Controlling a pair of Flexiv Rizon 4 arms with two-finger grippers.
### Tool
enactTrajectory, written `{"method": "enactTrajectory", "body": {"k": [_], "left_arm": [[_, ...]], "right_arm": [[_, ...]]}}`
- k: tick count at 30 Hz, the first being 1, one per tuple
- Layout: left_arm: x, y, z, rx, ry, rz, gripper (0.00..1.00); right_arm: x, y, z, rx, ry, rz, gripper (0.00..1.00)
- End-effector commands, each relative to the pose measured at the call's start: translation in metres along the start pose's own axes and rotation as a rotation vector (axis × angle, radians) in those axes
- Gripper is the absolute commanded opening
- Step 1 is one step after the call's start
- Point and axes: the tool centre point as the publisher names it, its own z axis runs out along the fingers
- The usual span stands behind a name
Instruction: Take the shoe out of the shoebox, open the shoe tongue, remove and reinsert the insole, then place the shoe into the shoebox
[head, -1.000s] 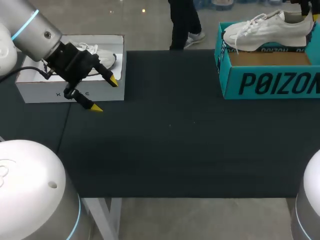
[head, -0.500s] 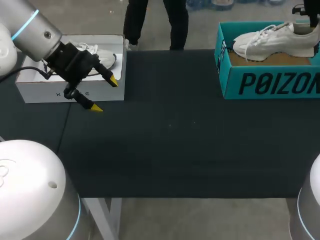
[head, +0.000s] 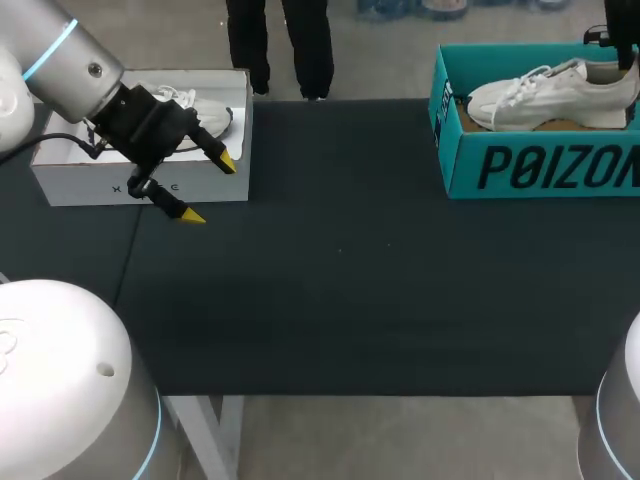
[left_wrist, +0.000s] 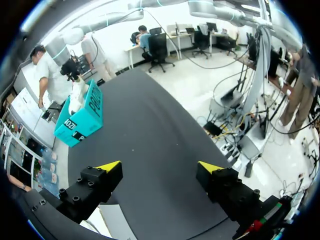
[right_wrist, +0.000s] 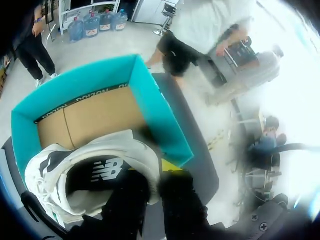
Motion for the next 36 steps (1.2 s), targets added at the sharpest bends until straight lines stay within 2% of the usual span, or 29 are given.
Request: {"method": "enactTrajectory", "body": {"k": [1,11,20,29,36], "left_arm": [[0.0,0.0,0.0,-0.003,0.002,0.0,1.0],[0.0,0.0,0.0,-0.003,0.002,0.0,1.0],[0.0,0.0,0.0,-0.003,0.002,0.0,1.0],[0.0,0.0,0.0,-0.003,0.002,0.0,1.0],[0.0,0.0,0.0,-0.003,0.002,0.0,1.0]], "right_arm": [[0.001,-0.002,0.008,0.006,0.005,-0.003,0.0],[0.001,-0.01,0.021,0.019,0.004,-0.015,0.0],[0.008,-0.007,0.032,0.022,0.002,-0.024,0.0],[0.011,-0.004,0.059,0.033,0.005,-0.029,0.0],[0.022,-0.003,0.083,0.055,0.007,-0.042,0.0]]}}
